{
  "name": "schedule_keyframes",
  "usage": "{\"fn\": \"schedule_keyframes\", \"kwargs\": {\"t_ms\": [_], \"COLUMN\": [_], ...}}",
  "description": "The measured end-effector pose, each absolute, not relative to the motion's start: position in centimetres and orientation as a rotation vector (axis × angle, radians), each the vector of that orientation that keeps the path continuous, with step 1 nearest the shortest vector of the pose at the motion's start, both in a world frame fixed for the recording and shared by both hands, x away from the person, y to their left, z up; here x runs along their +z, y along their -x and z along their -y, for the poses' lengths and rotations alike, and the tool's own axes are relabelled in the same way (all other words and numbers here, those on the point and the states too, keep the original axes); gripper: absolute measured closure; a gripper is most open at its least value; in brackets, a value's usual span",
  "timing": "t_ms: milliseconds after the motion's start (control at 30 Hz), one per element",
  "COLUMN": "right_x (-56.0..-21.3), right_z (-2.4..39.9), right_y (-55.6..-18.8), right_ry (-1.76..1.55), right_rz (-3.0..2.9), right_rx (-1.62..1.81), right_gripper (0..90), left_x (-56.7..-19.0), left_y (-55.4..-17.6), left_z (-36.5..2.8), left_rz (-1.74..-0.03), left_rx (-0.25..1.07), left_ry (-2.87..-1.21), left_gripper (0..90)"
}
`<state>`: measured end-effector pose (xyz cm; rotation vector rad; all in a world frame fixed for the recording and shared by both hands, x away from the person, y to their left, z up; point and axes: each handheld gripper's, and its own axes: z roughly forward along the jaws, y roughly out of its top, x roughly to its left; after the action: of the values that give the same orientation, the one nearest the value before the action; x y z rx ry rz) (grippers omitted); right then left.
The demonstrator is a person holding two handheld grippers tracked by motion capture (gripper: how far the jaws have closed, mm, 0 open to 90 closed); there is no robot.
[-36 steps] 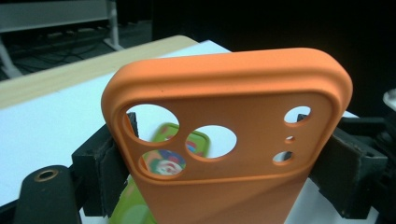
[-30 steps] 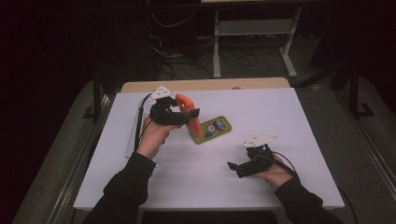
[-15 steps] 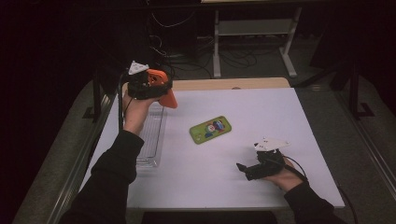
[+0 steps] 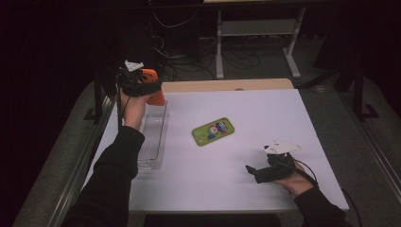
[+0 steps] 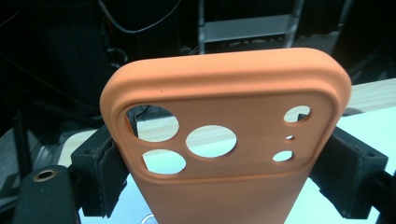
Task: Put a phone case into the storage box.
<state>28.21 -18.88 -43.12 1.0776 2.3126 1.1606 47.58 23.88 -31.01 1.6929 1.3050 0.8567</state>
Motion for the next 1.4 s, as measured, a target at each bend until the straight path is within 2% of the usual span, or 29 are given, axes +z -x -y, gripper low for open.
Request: {"fn": "schedule_keyframes", "kwargs": {"t_ms": [233, 700, 1400], "right_x": [-43.1, -43.1, -43.1], "right_z": [19.3, 19.5, 19.5], "right_y": [-28.1, -28.0, -27.9], "right_ry": [-1.076, -1.068, -1.080], "right_rz": [-2.300, -2.304, -2.311], "right_rx": [1.160, 1.169, 1.175], "right_gripper": [0.0, 0.0, 0.0], "left_x": [-32.5, -36.4, -38.0], "left_y": [-48.8, -50.3, -50.9], "left_z": [-24.0, -23.9, -23.6], "left_rz": [-1.360, -1.460, -1.480], "left_rx": [0.893, 0.880, 0.896], "left_ry": [-1.730, -1.761, -1.773], "left_gripper": [14.3, 14.1, 11.5]}}
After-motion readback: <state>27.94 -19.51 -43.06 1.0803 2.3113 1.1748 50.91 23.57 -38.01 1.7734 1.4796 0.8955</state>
